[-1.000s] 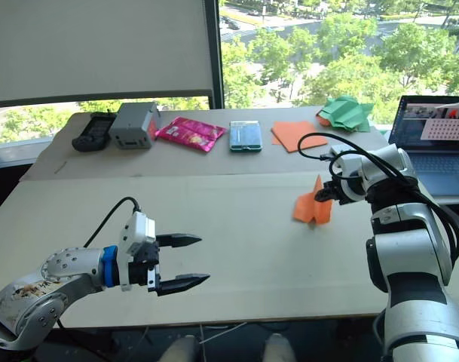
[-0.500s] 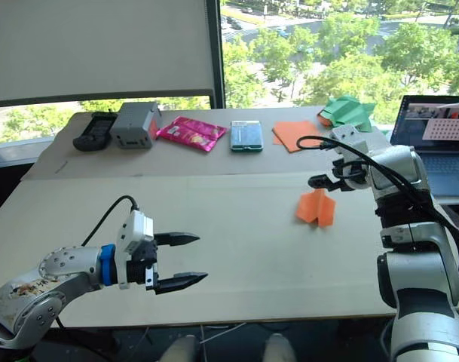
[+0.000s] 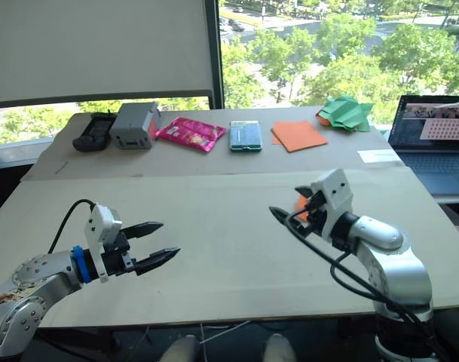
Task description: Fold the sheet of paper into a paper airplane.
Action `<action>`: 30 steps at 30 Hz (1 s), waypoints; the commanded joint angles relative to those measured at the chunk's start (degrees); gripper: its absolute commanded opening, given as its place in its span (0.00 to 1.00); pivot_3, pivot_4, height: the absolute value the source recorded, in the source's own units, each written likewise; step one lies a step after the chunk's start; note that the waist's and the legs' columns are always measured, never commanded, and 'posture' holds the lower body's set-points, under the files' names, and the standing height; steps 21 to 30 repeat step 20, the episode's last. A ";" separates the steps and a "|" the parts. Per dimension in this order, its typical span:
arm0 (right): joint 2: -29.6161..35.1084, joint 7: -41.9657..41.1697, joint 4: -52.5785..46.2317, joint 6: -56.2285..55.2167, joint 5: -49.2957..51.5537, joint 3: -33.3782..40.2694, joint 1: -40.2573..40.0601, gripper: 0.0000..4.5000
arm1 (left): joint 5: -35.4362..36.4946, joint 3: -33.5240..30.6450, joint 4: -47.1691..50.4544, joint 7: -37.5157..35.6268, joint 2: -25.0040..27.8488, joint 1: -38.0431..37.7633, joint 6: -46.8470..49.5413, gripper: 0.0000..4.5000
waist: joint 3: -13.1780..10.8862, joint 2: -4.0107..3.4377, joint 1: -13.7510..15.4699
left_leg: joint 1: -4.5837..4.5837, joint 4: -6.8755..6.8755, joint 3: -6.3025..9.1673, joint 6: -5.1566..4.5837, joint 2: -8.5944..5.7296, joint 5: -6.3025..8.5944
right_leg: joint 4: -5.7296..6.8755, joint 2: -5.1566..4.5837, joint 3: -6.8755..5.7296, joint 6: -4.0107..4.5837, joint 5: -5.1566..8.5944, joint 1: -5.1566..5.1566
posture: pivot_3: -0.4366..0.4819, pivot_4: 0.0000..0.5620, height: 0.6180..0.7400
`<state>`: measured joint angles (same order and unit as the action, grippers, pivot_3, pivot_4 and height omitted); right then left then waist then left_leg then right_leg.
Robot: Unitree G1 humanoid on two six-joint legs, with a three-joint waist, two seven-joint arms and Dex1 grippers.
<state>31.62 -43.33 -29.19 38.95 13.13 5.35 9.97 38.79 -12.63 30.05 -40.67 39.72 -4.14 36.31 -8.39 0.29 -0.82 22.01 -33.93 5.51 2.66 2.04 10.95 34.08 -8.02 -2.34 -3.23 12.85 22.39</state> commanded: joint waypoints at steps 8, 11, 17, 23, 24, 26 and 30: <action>-2.46 2.68 9.20 -23.10 -4.41 -4.97 -4.57 0.99 | -7.65 -3.50 -6.18 5.63 -6.12 -1.96 -9.99 1.00 | -0.02 0.13 0.29 | 0.08 -0.05 -0.02 0.04 -0.03 0.01 | -0.02 -0.01 0.01 -0.03 -0.02 -0.07 | 0.48 0.27 0.69; -2.34 1.62 11.15 -24.51 -3.86 -5.51 -4.50 0.99 | -7.58 -3.30 -6.21 4.39 -5.69 -2.47 -10.90 1.00 | -0.02 0.13 0.34 | 0.02 -0.04 -0.02 0.04 -0.01 0.02 | -0.01 0.00 0.01 -0.03 -0.02 -0.12 | 0.48 0.27 0.69; -2.45 1.37 13.05 -26.13 -4.11 -6.51 -2.92 0.99 | -6.76 -3.62 -5.68 3.00 -5.36 -3.39 -11.01 1.00 | -0.02 0.13 0.18 | 0.03 -0.04 -0.02 0.04 -0.01 0.02 | -0.02 0.00 0.01 -0.03 -0.02 -0.10 | 0.48 0.27 0.69; -2.11 1.21 13.77 -26.94 -4.84 -7.31 -2.61 0.99 | -6.38 -3.53 -5.95 2.59 -5.72 -3.17 -11.13 1.00 | -0.02 0.12 0.18 | 0.03 -0.03 -0.02 0.04 -0.01 0.02 | -0.02 0.00 0.00 -0.03 -0.02 -0.10 | 0.48 0.27 0.69; -2.11 1.21 13.77 -26.94 -4.84 -7.31 -2.61 0.99 | -6.38 -3.53 -5.95 2.59 -5.72 -3.17 -11.13 1.00 | -0.02 0.12 0.18 | 0.03 -0.03 -0.02 0.04 -0.01 0.02 | -0.02 0.00 0.00 -0.03 -0.02 -0.10 | 0.48 0.27 0.69; -2.11 1.21 13.77 -26.94 -4.84 -7.31 -2.61 0.99 | -6.38 -3.53 -5.95 2.59 -5.72 -3.17 -11.13 1.00 | -0.02 0.12 0.18 | 0.03 -0.03 -0.02 0.04 -0.01 0.02 | -0.02 0.00 0.00 -0.03 -0.02 -0.10 | 0.48 0.27 0.69; -2.11 1.21 13.77 -26.94 -4.84 -7.31 -2.61 0.99 | -6.38 -3.53 -5.95 2.59 -5.72 -3.17 -11.13 1.00 | -0.02 0.12 0.18 | 0.03 -0.03 -0.02 0.04 -0.01 0.02 | -0.02 0.00 0.00 -0.03 -0.02 -0.10 | 0.48 0.27 0.69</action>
